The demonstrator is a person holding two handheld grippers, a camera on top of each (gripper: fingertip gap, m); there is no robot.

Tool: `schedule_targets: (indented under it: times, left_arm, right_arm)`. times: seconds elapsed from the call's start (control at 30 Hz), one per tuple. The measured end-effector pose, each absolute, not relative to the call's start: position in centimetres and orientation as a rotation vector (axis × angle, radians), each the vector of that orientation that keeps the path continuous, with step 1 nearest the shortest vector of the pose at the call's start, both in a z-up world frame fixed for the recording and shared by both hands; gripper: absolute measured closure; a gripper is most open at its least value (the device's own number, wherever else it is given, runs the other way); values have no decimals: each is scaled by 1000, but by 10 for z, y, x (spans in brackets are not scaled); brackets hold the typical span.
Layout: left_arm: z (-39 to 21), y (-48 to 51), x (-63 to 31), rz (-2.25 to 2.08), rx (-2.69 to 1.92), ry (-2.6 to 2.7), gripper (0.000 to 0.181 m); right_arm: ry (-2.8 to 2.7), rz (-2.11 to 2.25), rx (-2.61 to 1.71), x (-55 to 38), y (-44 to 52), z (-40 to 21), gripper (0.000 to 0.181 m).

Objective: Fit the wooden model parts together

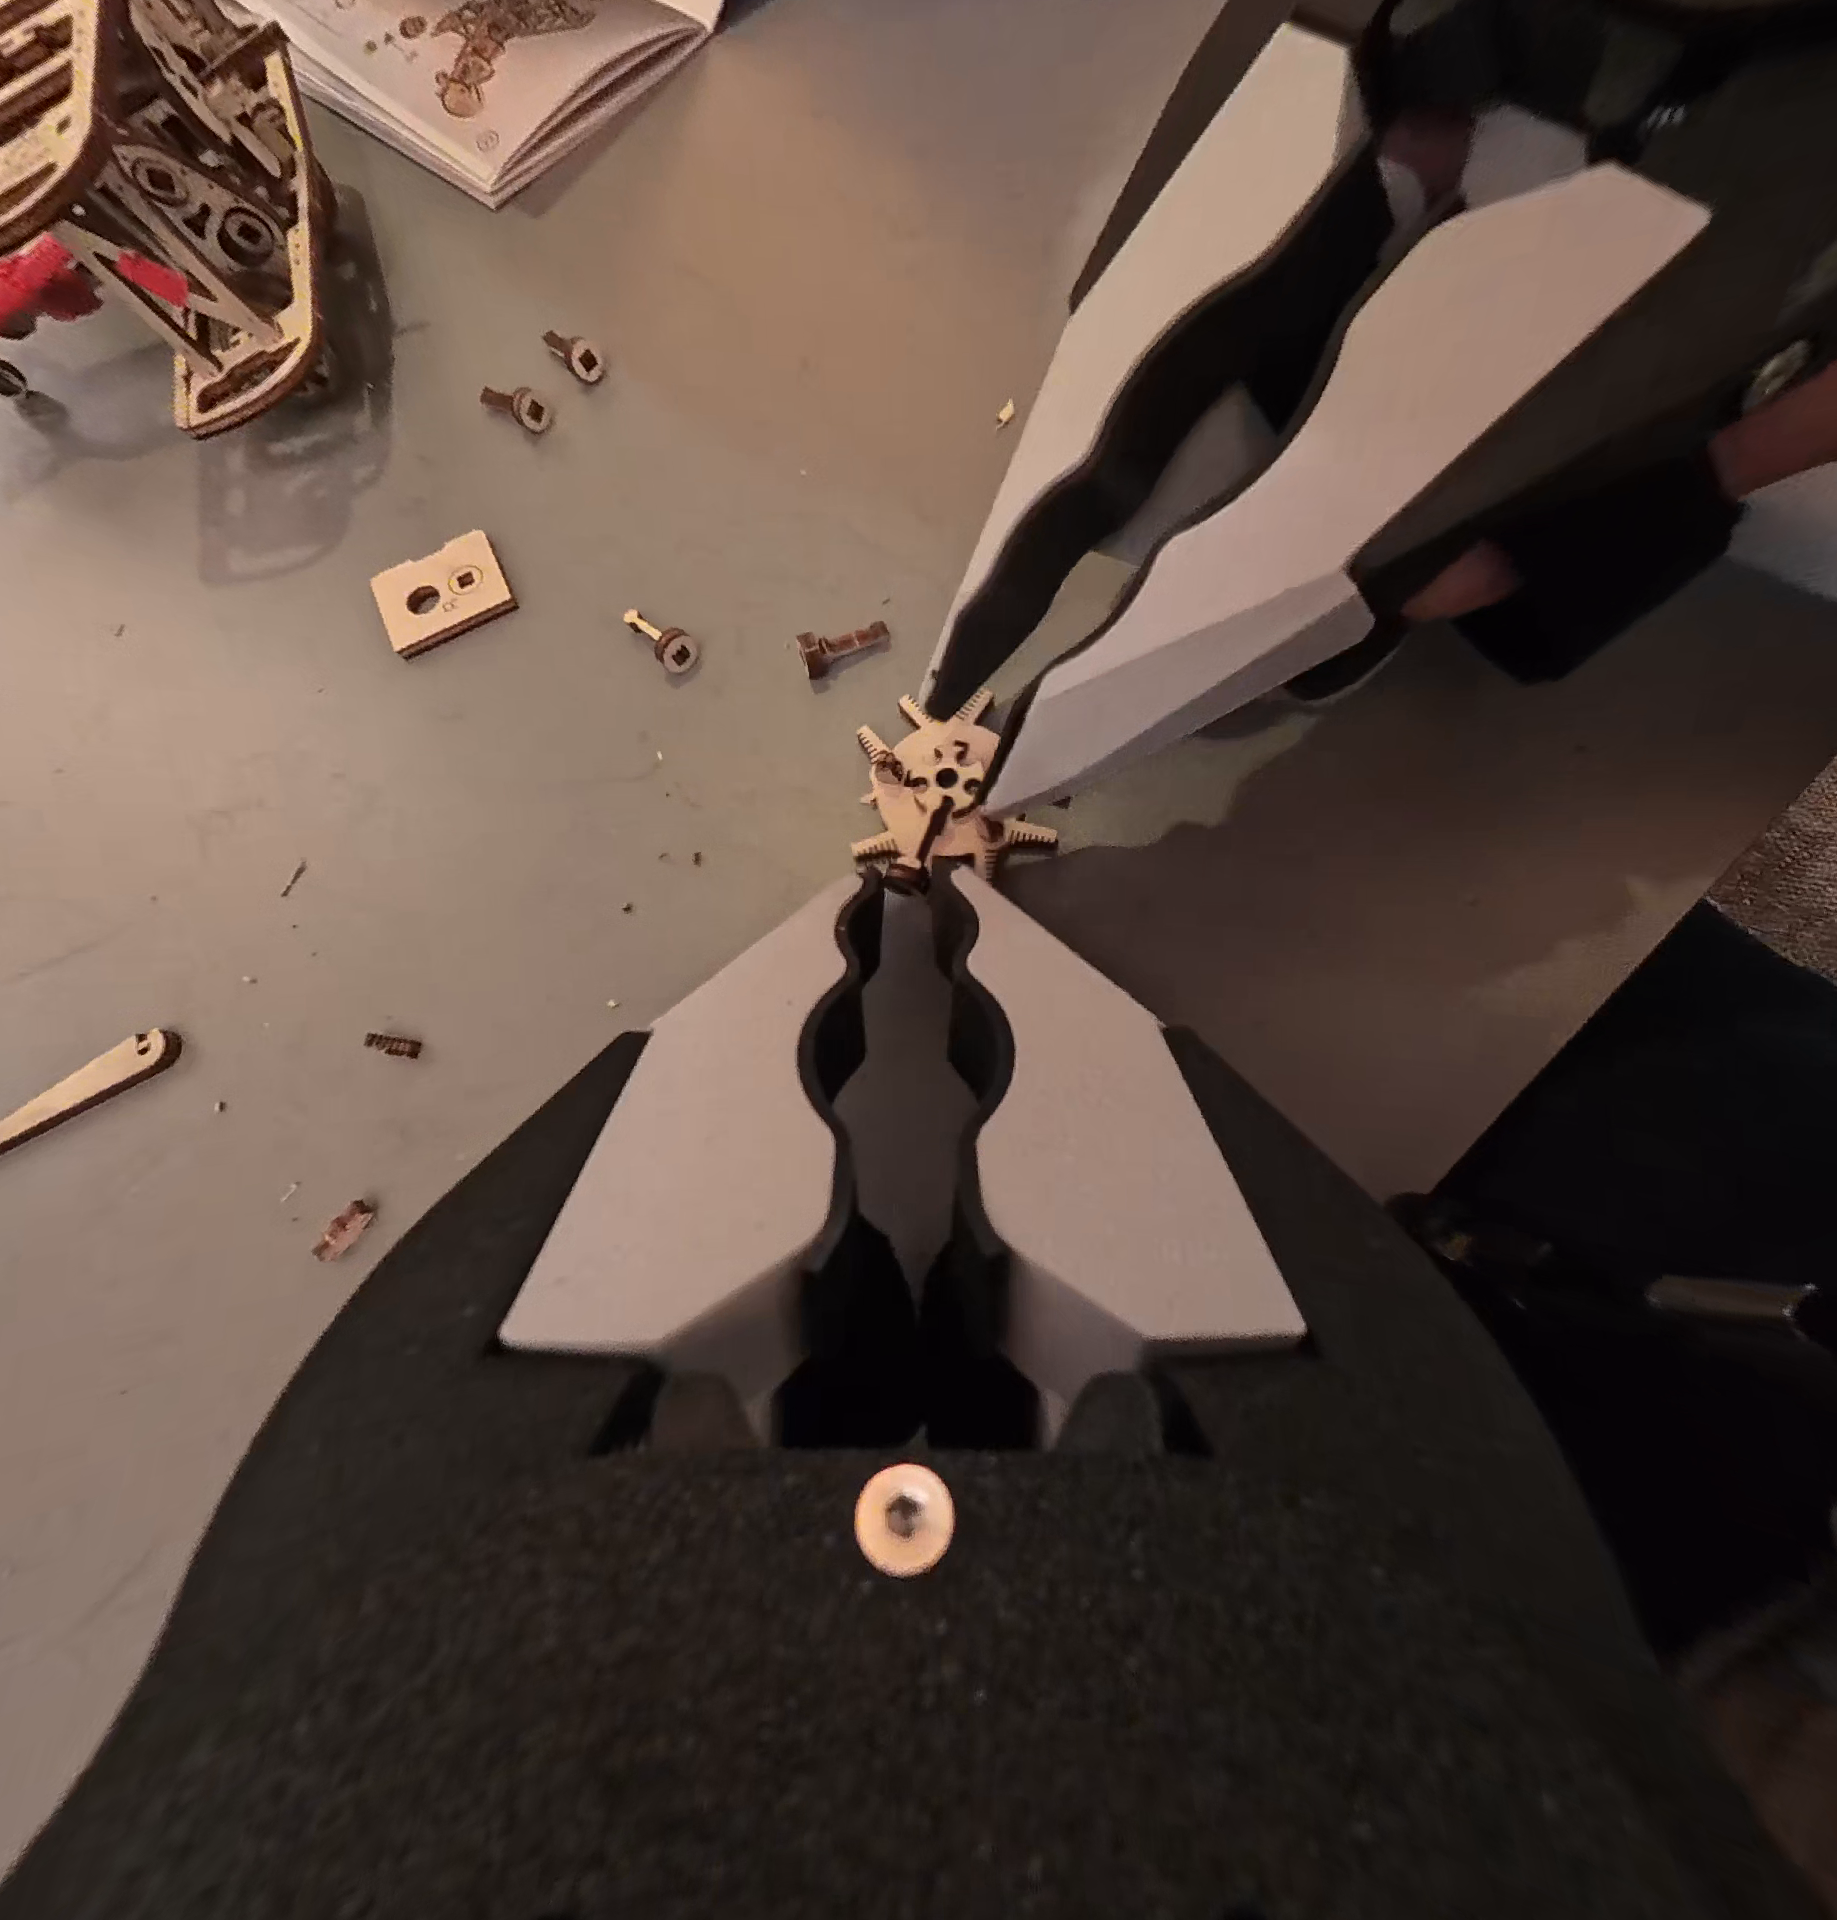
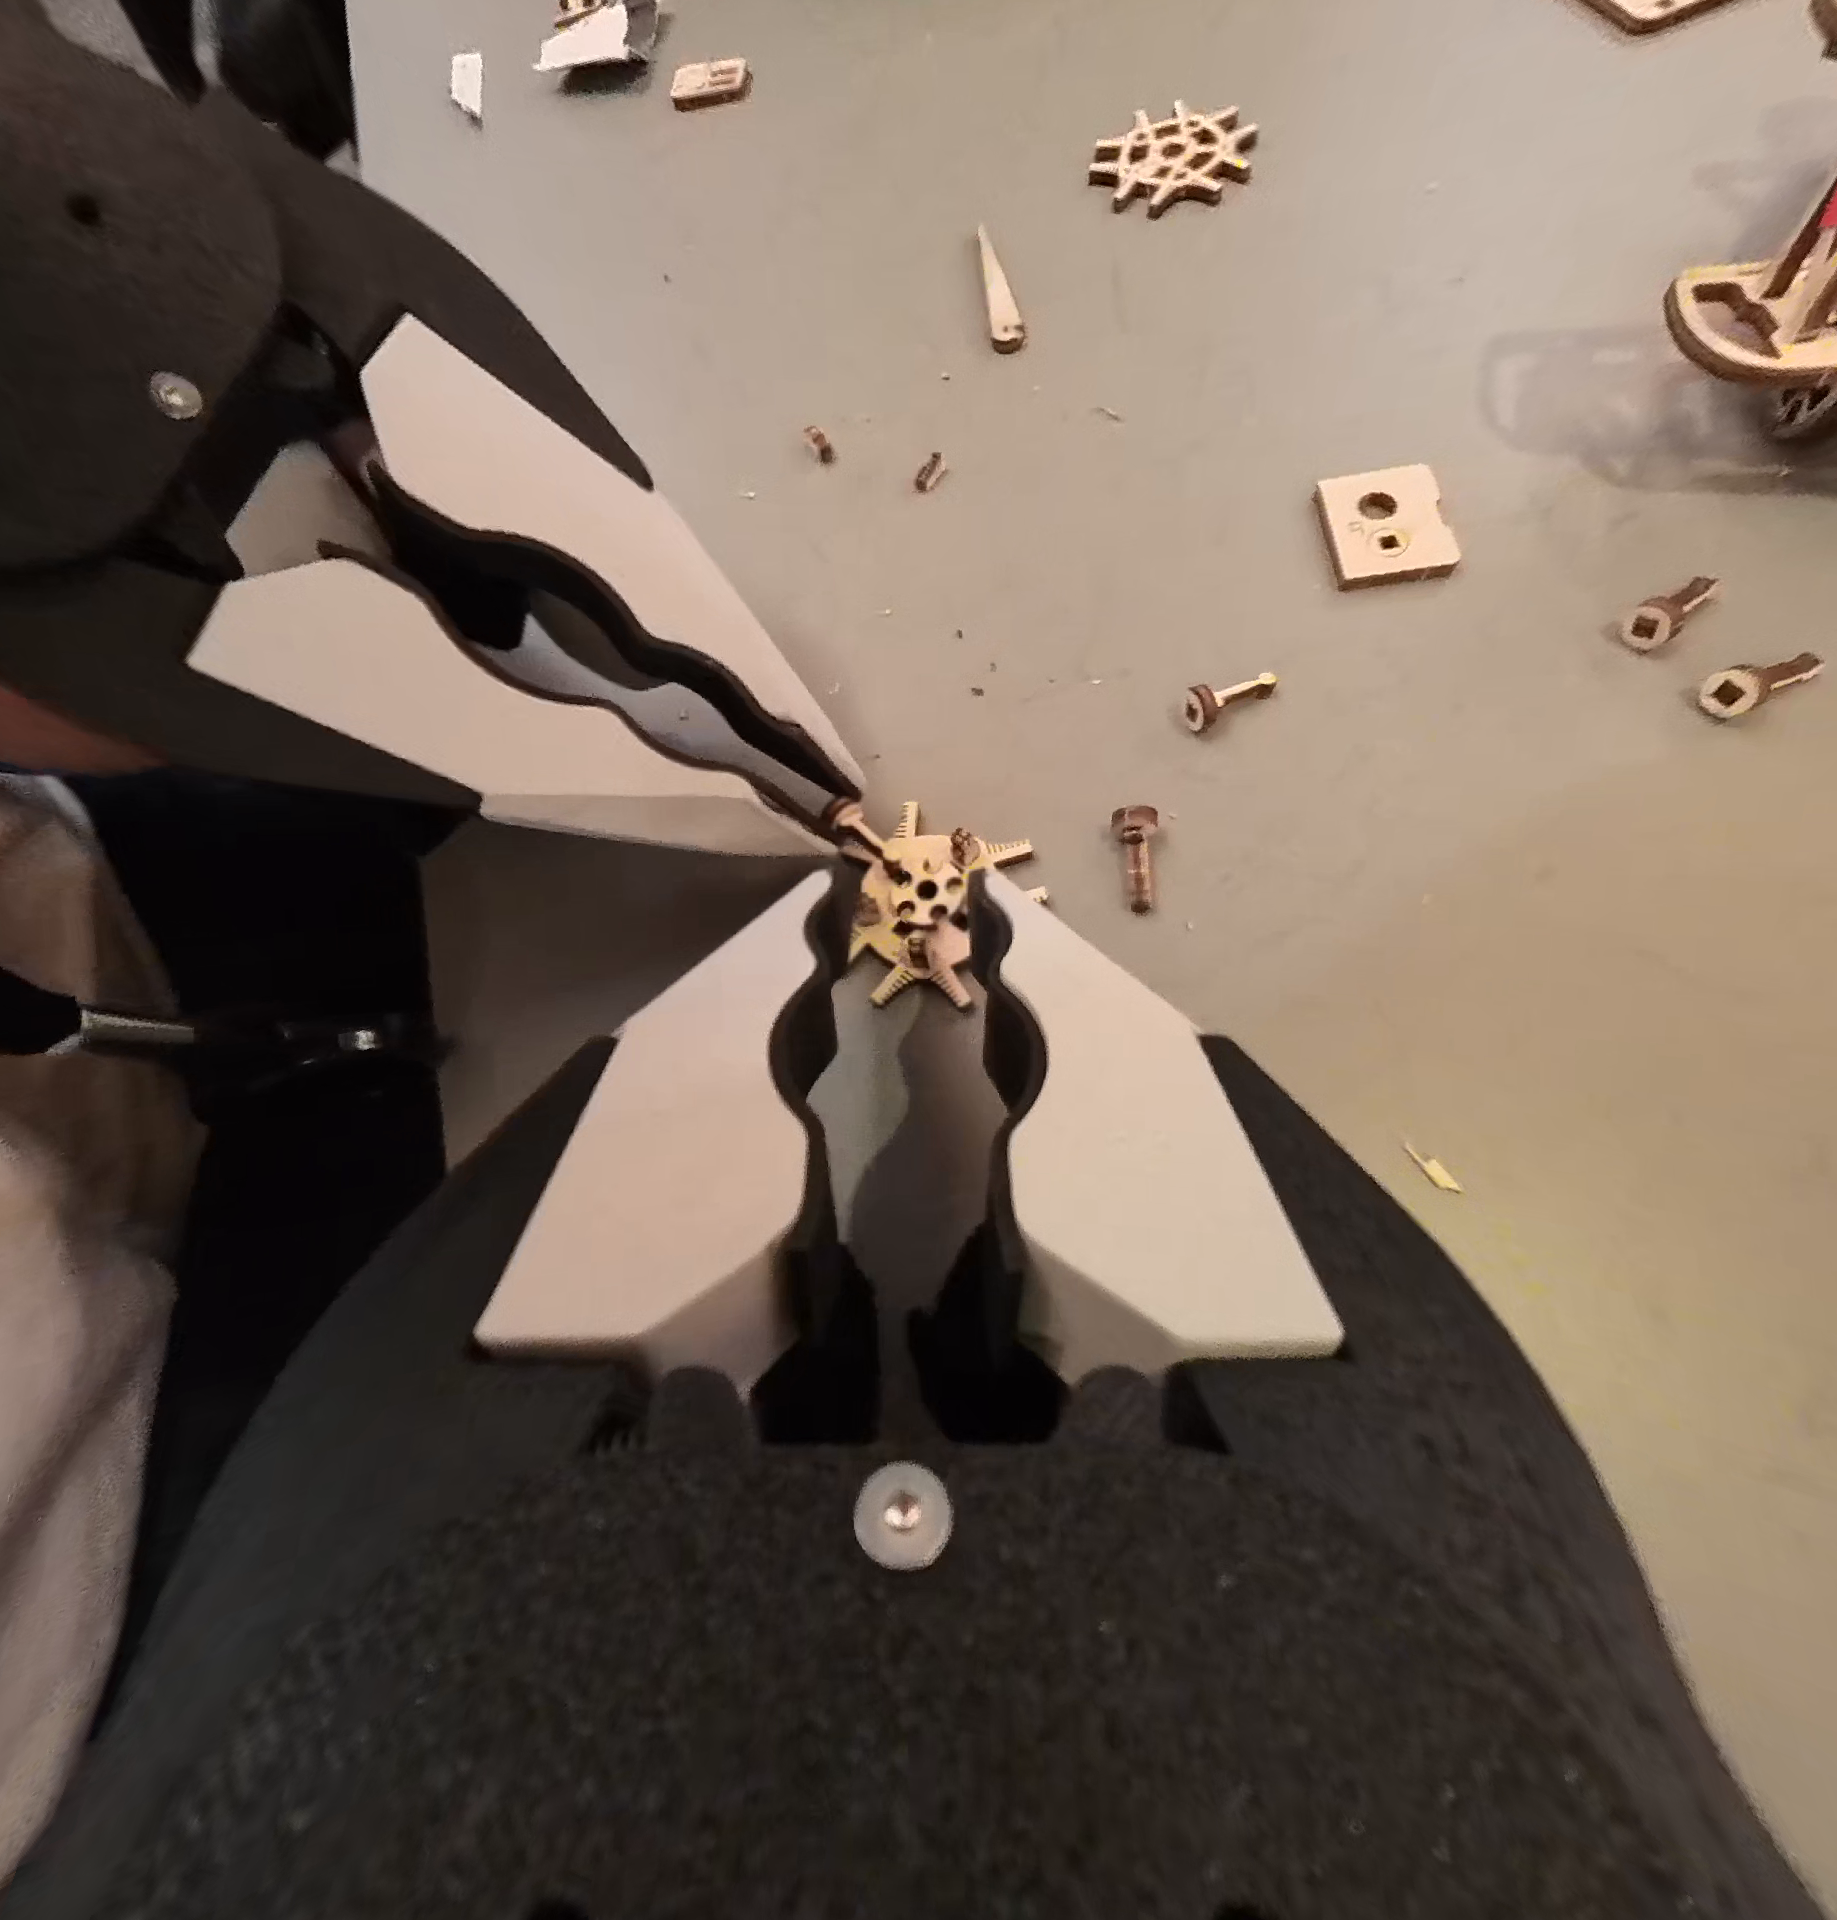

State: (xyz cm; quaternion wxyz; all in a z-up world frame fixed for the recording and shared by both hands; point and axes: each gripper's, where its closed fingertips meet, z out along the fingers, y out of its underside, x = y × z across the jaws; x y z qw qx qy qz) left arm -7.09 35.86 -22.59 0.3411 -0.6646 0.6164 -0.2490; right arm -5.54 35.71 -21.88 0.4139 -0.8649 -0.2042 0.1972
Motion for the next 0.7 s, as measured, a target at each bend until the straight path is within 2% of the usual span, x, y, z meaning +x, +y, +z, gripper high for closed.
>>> schedule_targets:
  times: [0.17,0.7]
  left_arm:
    - [-228,357,-69,-635,-1723,1626,175]
    - [-225,354,-71,-396,-1632,1693,175]
  right_arm:
    - [-538,513,-2202,-59,355,-224,153]
    - [-530,544,-2178,-60,350,-219,153]
